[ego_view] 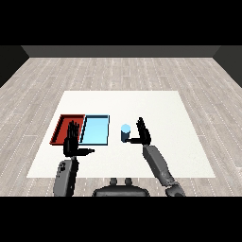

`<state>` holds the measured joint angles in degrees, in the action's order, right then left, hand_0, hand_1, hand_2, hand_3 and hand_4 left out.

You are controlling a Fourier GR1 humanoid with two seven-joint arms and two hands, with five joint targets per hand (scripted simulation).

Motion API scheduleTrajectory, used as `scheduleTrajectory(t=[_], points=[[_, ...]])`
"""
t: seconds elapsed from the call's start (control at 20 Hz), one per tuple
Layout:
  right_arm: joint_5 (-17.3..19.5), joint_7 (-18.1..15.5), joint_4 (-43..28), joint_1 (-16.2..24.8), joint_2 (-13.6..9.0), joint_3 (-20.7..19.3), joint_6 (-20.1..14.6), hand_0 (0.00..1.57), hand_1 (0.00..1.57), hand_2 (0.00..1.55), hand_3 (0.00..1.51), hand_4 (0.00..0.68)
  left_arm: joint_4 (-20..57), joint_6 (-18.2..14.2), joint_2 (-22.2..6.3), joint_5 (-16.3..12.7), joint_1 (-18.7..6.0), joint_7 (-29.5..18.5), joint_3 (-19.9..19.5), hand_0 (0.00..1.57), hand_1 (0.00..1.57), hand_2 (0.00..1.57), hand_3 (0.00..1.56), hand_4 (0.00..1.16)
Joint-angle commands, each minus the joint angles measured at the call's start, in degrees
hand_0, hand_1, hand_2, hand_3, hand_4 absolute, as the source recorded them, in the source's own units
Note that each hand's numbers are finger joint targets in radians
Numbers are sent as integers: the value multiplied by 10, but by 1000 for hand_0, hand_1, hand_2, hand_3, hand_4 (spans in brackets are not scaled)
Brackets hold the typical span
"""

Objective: Pick the blue can and put it in the blue box

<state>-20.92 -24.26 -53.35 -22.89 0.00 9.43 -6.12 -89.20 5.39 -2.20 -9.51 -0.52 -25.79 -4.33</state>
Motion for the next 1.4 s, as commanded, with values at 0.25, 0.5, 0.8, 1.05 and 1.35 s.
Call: scheduleTrajectory(t=[0.25, 0.5, 0.8, 1.05, 1.35], points=[[-65, -71, 118, -55, 0, 36, 8, 0, 0, 0, 0, 0, -23, -19, 5, 8, 3, 10, 5, 0, 0, 0, 0, 0], [-49, -18, 82, -64, 0, 30, 3, 0, 0, 0, 0, 0, -21, 5, -14, -17, -3, 25, -14, 0, 0, 0, 0, 0], [-77, -47, 117, -78, 0, 78, -10, 0, 0, 0, 0, 0, -29, 5, -1, -4, 22, 8, 2, 0, 0, 0, 0, 0], [-139, -69, 176, -121, 0, 94, -1, 0, 0, 0, 0, 0, -52, -5, -9, -9, 3, 52, -3, 0, 0, 0, 0, 0], [-138, -71, 202, -147, 0, 97, -5, 0, 0, 0, 0, 0, -55, -6, -6, -5, 20, 31, -6, 0, 0, 0, 0, 0]])
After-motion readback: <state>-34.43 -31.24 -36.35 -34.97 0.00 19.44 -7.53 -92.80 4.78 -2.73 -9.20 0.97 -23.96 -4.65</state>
